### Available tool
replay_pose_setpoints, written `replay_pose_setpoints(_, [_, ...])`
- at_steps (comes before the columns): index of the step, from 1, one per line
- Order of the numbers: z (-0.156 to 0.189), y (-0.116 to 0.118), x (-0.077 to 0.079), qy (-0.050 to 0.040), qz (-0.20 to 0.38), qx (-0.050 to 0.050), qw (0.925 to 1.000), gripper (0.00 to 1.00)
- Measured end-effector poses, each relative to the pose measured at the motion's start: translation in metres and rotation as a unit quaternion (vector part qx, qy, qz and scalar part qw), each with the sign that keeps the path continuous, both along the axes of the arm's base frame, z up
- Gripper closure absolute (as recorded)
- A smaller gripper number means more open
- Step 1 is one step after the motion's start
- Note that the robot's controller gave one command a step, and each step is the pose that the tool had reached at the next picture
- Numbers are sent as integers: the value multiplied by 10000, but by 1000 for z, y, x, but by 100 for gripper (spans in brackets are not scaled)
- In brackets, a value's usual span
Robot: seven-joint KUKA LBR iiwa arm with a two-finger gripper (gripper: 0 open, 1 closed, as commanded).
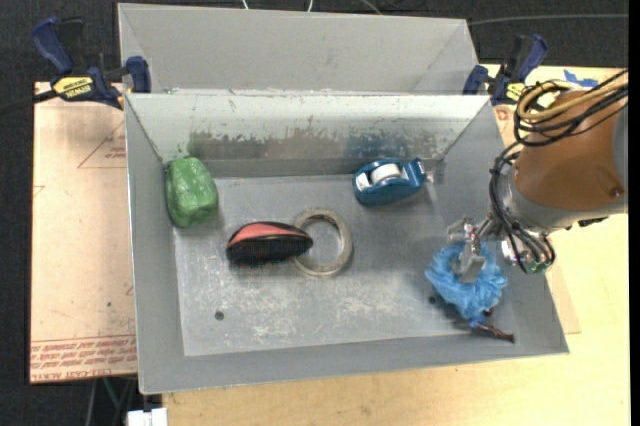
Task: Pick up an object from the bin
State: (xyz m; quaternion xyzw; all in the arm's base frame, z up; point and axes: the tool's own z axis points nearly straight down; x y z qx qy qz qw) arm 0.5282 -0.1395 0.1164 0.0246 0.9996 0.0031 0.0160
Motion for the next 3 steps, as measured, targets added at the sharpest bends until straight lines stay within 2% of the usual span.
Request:
replay_pose_setpoints(1, [-17,65,-3,62,321,34,9995,100])
replay_pose_setpoints(2, [-5,10,-1,-26,-46,6,10000,100])
replay_pose_setpoints(3, [106,43,8,42,-35,38,10000,100])
